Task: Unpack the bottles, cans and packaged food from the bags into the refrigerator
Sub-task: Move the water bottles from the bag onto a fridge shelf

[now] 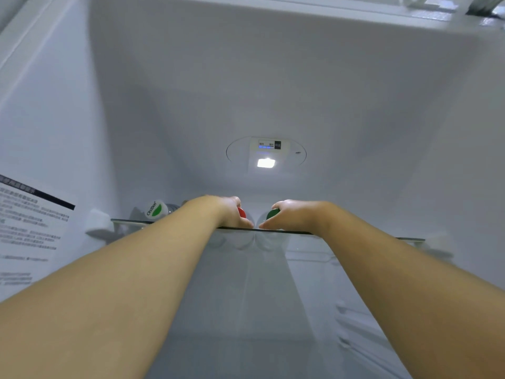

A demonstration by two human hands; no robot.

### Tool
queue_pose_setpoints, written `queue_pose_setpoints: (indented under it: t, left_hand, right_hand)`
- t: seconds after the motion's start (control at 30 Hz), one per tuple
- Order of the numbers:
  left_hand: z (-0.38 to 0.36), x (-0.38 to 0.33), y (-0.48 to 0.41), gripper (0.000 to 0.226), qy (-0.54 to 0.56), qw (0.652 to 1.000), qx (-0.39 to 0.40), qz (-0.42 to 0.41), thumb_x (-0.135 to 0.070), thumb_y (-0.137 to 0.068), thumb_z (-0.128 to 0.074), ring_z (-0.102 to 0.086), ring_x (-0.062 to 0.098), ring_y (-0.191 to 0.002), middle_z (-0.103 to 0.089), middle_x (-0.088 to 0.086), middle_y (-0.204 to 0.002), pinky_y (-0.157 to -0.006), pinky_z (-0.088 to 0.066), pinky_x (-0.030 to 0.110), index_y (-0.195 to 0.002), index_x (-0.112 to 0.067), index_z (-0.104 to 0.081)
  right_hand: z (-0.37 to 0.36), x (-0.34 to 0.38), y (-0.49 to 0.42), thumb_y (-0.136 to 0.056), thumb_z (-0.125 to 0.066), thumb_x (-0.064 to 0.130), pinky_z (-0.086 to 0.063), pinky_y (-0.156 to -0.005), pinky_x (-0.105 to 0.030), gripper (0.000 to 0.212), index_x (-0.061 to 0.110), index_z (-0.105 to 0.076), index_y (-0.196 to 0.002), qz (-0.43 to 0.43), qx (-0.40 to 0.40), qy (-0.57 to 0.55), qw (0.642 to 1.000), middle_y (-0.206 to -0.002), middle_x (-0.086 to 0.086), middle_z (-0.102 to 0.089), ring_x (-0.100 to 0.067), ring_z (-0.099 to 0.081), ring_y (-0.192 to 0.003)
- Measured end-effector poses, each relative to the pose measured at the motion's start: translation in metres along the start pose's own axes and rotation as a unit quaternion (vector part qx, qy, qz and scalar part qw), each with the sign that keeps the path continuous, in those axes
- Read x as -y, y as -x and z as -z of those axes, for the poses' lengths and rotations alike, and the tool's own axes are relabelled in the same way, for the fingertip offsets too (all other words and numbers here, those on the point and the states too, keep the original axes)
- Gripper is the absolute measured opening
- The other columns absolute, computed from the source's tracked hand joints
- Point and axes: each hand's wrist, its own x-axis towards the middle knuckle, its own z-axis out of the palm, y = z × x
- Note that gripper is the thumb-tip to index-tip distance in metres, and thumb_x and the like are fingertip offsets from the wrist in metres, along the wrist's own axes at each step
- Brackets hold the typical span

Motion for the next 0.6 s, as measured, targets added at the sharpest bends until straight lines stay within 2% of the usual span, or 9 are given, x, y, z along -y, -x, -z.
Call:
queue_pose_setpoints:
  t: [0.13,0.23,0.4,0.5,0.57,0.6]
  left_hand:
    - [0.0018,-0.0027,0.0014,0.063,0.003,1.0,0.015,-0.002,-0.058,-0.09,-0.043,-0.039,0.028,-0.122,-0.044,0.008,-0.136,-0.087,-0.033,0.032,-0.139,-0.021,-0.028]
    - [0.0025,-0.0022,0.0006,0.066,0.011,1.0,0.02,0.007,-0.059,-0.088,-0.044,-0.04,0.029,-0.114,-0.045,0.01,-0.132,-0.082,-0.033,0.032,-0.138,-0.019,-0.026]
    - [0.0011,-0.0009,-0.0015,0.066,0.032,0.999,0.019,0.016,-0.058,-0.086,-0.048,-0.04,0.027,-0.103,-0.047,0.008,-0.109,-0.079,-0.034,0.032,-0.135,-0.02,-0.028]
    - [0.0029,-0.0023,0.0029,0.061,0.055,0.998,0.019,0.016,-0.051,-0.088,-0.049,-0.04,0.026,-0.101,-0.043,0.005,-0.087,-0.075,-0.034,0.03,-0.136,-0.021,-0.027]
    - [0.0037,-0.0024,0.0066,0.056,0.061,0.998,0.012,0.011,-0.048,-0.088,-0.051,-0.04,0.024,-0.1,-0.038,0.002,-0.082,-0.075,-0.034,0.03,-0.134,-0.022,-0.03]
    - [0.0033,-0.0011,0.0074,0.054,0.063,0.998,0.005,0.005,-0.048,-0.087,-0.052,-0.04,0.024,-0.101,-0.04,0.002,-0.085,-0.075,-0.035,0.03,-0.131,-0.024,-0.034]
  right_hand:
    - [0.0003,-0.0005,-0.0039,-0.081,-0.06,0.048,-0.042,-0.084,-0.03,0.048,0.018,-0.051,-0.116,0.002,0.014,0.025,1.0,-0.106,0.0,-0.054,-0.019,-0.051,-0.097]
    - [0.0004,-0.0012,-0.006,-0.082,-0.06,0.048,-0.041,-0.078,-0.029,0.046,0.017,-0.052,-0.114,0.006,0.026,0.035,0.999,-0.1,0.001,-0.053,-0.018,-0.049,-0.09]
    - [0.0008,-0.0005,-0.0038,-0.084,-0.058,0.047,-0.038,-0.07,-0.027,0.042,0.016,-0.053,-0.111,0.009,0.027,0.039,0.999,-0.087,0.002,-0.05,-0.015,-0.044,-0.077]
    - [-0.0009,-0.0001,-0.005,-0.082,-0.059,0.046,-0.036,-0.064,-0.025,0.039,0.017,-0.05,-0.107,-0.003,0.022,0.028,0.999,-0.082,0.004,-0.046,-0.013,-0.042,-0.071]
    - [-0.0012,0.0007,-0.0018,-0.082,-0.06,0.047,-0.035,-0.065,-0.026,0.039,0.019,-0.048,-0.105,-0.011,0.022,0.002,1.0,-0.087,0.005,-0.046,-0.013,-0.045,-0.075]
    - [-0.001,0.0005,0.0001,-0.082,-0.059,0.048,-0.036,-0.071,-0.027,0.043,0.019,-0.046,-0.111,-0.009,0.016,-0.018,1.0,-0.097,0.005,-0.048,-0.015,-0.049,-0.087]
